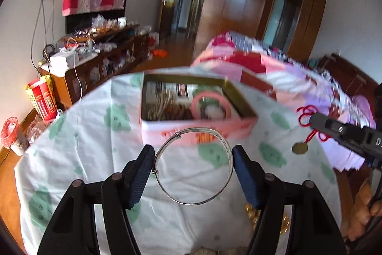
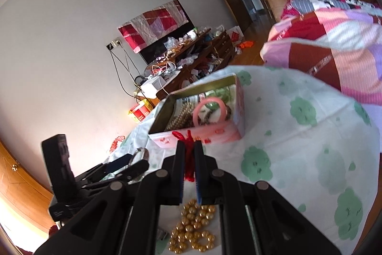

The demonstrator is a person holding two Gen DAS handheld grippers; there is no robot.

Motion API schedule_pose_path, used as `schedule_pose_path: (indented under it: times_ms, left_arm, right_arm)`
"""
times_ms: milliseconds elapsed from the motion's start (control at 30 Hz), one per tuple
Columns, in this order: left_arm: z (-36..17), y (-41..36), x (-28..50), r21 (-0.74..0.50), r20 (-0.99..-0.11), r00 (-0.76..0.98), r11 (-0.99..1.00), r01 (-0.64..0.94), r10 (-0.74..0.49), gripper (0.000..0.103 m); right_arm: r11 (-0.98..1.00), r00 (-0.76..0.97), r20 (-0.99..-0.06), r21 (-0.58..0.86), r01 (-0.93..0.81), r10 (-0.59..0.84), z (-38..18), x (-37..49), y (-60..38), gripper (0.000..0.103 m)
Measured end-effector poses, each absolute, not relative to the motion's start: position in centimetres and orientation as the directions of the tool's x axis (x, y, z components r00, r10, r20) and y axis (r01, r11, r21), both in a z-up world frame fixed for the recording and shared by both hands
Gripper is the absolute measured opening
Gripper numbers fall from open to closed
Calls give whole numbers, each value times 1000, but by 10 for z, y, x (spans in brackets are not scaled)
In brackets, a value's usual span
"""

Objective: Organize jewelry

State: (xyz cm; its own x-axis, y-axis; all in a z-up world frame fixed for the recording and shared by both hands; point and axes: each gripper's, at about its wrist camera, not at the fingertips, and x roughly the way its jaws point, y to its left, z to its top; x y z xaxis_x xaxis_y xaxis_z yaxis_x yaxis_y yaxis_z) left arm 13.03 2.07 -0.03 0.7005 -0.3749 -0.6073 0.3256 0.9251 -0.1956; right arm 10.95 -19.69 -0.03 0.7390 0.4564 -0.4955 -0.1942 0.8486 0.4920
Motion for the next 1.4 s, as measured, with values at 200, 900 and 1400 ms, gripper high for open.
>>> schedule_pose_path:
  times_ms: [200,900,1400]
  left_arm:
    - [11,20,159,-186,-570,738,932,312,-361,67]
    - [-38,-4,256,-128,-650,705,955,266,-283,67]
    - [-33,-6,241,-68,-590,767,962,263,-251,70]
  right_arm:
    - [844,765,-450,487,-223,461,17,130,-193,10]
    - [847,714,-553,521,-107,430,-41,239,-192,14]
    - [931,845,-507,363,29,171,-28,218,-209,61]
